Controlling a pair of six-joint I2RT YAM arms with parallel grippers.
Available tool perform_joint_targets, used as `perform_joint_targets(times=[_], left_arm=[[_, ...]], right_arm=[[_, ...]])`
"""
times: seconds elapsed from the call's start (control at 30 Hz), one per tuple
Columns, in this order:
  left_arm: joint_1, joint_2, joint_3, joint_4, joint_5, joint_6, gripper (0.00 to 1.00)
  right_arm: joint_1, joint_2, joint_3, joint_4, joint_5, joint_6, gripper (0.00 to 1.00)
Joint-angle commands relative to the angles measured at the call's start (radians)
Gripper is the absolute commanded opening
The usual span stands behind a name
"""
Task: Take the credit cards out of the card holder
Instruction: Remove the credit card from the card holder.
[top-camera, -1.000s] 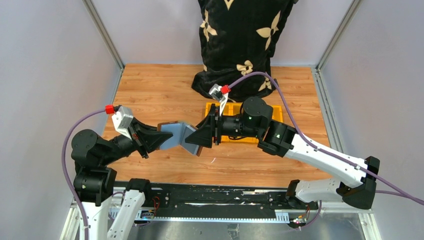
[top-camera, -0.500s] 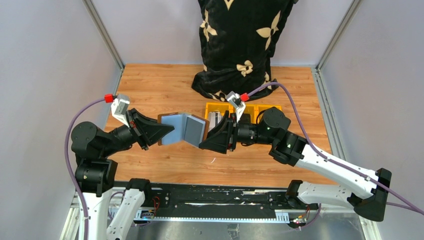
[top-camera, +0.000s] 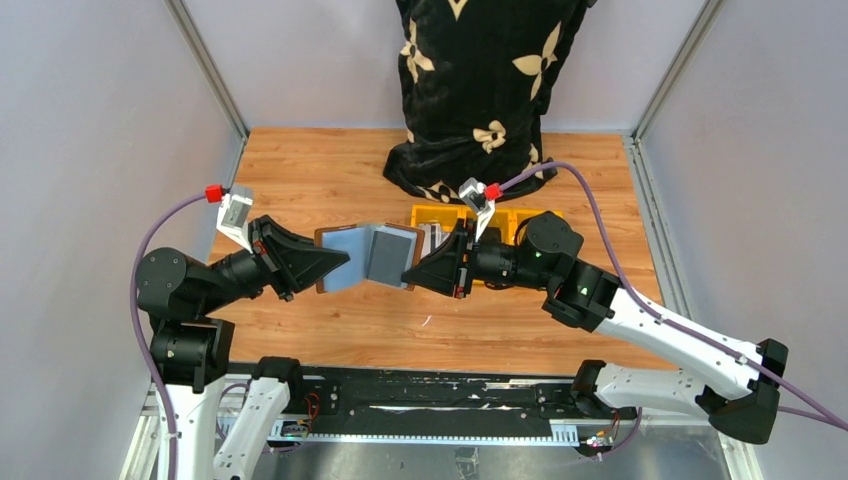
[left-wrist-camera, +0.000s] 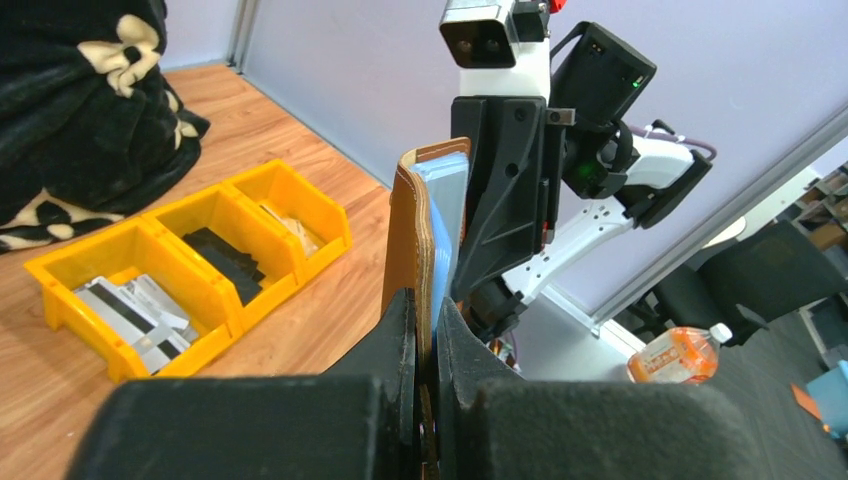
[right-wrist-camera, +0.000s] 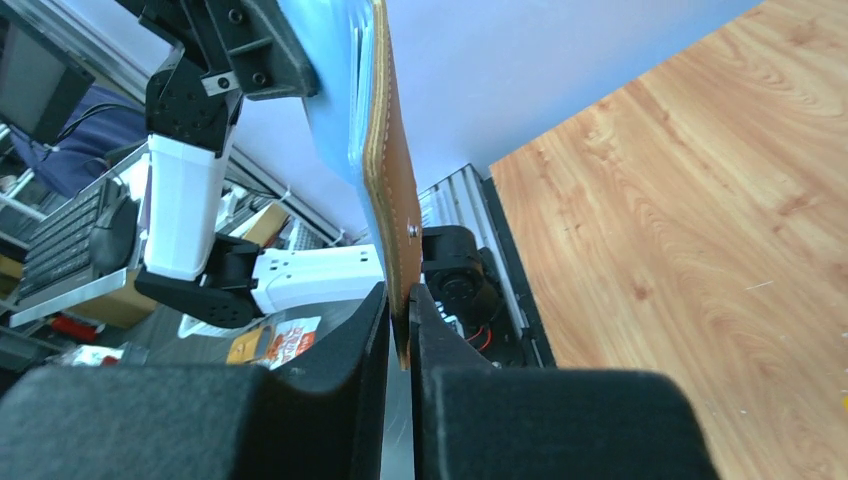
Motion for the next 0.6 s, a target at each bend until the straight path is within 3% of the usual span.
perform_joint_targets(times=[0.0, 0.33, 0.57], left_arm=[[-0.001, 0.006, 0.018, 0.094, 0.044, -0.078, 0.00], [-0.001, 0.005, 0.002, 0.124, 0.070, -0.100, 0.00], [-0.001, 0.002, -0.010, 0.165, 0.107, -0.141, 0.00]], right_arm=[[-0.006, -0.024, 0.051, -0.039, 0.096, -0.065, 0.11], [0.018, 0.043, 0.107, 0.003, 0.083, -0.079, 0.13], [0.042, 0.070, 0.138, -0.046, 0.181, -0.100, 0.16]])
